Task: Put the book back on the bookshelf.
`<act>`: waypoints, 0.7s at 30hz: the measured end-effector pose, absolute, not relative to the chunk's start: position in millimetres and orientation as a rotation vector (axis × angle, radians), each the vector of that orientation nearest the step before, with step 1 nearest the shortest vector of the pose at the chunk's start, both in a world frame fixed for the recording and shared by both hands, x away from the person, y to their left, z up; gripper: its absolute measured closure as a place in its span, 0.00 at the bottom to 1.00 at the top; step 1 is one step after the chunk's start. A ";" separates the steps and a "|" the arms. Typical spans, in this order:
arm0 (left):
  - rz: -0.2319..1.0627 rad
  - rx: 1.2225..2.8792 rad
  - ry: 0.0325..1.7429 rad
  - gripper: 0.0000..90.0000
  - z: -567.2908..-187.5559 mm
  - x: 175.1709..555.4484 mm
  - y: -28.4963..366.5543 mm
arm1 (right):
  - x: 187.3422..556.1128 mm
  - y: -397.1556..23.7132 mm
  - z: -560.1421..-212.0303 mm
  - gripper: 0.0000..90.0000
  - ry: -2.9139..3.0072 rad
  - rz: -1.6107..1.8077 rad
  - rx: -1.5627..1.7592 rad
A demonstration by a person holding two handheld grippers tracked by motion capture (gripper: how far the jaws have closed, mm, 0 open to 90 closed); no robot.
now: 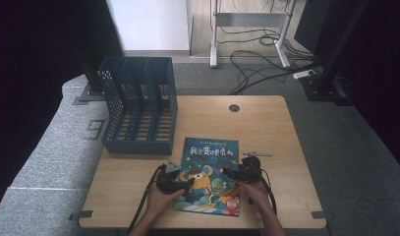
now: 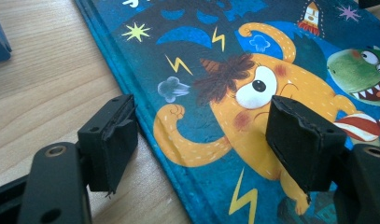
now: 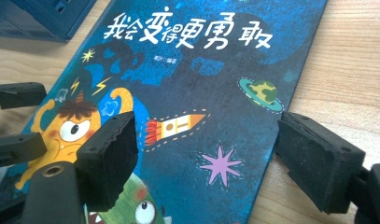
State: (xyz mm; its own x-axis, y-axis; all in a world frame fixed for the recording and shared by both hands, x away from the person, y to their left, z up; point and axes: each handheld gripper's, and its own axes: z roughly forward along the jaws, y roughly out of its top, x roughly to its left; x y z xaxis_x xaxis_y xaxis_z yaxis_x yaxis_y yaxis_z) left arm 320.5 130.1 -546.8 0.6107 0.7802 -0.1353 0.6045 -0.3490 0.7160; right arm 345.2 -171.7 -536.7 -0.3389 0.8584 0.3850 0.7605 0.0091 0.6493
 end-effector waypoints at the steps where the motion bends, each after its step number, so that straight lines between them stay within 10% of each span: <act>1: 0.296 2.076 1.088 0.28 -546.8 320.5 130.1 | 345.2 -171.8 -536.5 0.22 2.138 1.249 1.738; 21: 0.258 2.054 1.096 0.27 -546.3 322.3 133.9 | 343.0 -177.9 -527.0 0.24 2.108 1.352 1.744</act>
State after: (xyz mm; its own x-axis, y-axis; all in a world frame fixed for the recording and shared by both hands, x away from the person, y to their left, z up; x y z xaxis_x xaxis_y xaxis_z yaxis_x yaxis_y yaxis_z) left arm 322.3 133.9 -546.3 0.6080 0.7752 -0.1716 0.6176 -0.3260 0.7158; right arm 343.0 -177.9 -527.0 -0.3441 0.8276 0.4434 0.7484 -0.0434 0.6618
